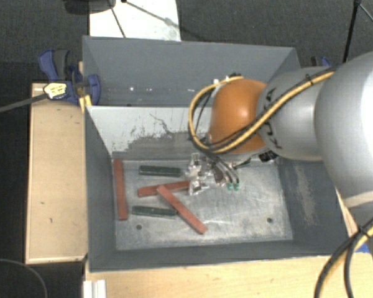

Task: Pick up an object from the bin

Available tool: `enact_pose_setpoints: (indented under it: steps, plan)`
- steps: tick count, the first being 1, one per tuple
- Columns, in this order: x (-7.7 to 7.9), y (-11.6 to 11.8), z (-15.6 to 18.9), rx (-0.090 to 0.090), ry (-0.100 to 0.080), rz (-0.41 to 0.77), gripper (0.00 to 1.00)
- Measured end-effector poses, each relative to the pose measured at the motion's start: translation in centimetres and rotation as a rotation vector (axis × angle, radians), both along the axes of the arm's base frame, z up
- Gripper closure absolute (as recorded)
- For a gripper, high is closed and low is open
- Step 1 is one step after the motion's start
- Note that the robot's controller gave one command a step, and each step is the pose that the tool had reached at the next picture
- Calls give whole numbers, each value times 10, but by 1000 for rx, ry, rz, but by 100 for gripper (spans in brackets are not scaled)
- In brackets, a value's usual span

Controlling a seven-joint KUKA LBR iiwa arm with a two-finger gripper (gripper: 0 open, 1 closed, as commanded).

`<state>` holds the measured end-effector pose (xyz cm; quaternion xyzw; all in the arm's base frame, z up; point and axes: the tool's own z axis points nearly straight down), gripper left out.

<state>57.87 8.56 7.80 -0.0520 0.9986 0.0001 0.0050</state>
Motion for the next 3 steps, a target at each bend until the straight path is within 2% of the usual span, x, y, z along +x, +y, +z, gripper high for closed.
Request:
enact_pose_setpoints:
  steps: [2,3]
  plan:
    - [-3,0,25,-1,14,0,100]
    - [-2,0,43,0,10,1,100]
